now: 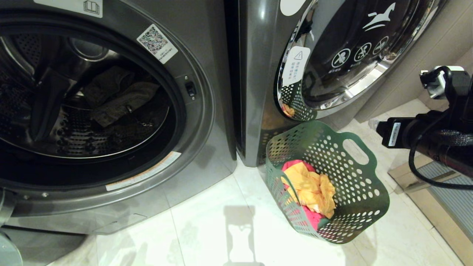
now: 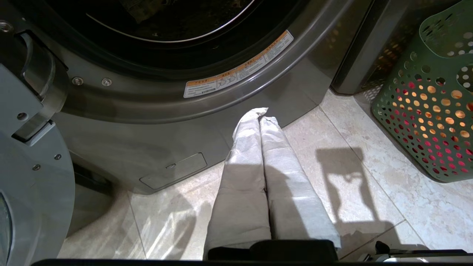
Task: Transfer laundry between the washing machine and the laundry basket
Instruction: Pick a cloth and place it into the basket
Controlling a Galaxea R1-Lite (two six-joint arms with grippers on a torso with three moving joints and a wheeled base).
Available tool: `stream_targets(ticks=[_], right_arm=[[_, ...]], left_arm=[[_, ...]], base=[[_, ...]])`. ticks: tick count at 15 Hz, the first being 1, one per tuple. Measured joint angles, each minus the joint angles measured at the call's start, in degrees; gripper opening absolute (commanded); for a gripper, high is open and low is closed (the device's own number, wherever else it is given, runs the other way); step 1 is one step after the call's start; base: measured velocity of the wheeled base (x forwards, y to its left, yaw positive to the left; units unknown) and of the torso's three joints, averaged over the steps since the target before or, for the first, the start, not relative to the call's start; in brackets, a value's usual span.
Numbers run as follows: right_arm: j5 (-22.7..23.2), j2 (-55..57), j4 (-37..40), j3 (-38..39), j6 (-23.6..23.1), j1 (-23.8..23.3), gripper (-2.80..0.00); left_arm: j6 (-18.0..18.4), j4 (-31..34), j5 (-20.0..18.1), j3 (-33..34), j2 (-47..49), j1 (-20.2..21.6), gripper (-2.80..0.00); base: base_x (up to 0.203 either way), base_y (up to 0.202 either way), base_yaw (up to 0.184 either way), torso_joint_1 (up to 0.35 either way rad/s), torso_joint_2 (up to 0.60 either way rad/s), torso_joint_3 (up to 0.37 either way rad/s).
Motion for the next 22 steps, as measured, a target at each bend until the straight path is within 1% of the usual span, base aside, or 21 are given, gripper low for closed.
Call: stream_targets(ticks=[4,6,9,10,16,22], right_arm=[[-0.41,-1.47,0.35,-0.49,-0.55,-0.01,-2.80],[-0.78,-3.94,0.49,0.18,-1.91,-0.07,-2.80],[-1.12,-9.10,0.52,3.00,-8.98,-1.27,-2.80],[-1.03,-10.78,0.57,3.73,-10.23,-1.68,-2.80],[-0.66,-16.35,0.61,5.84,-10.98,-2.42,-2.80],[-0.50,-17.63,0.59,6.56,-11.24,-2.32,-2.80]], left_arm=[[-0.02,0.00,0.00,0.00,0.00,0.00,-2.80],[-0.02,0.02,0.00,0.00,0.00,0.00,-2.80],[-0.02,0.00,-0.02,0.00,0.00,0.00,-2.80],[-0.02,-0.02,-0.02,0.00,0.00,0.00,-2.80],[-0.02,-0.05,-0.04,0.00,0.00,0.00,-2.80],[-0.13,-0.02,-0.02,0.00,0.00,0.00,-2.80]], base=[[0.000,0.000,0.000,0.000,0.00,0.000],[0.000,0.000,0.000,0.000,0.00,0.000],[0.000,0.000,0.000,0.000,0.00,0.000],[0.000,0.000,0.000,0.000,0.00,0.000],[0.000,0.000,0.000,0.000,0.00,0.000],[0.001,-0.010,0.157,0.003,0.00,0.005]])
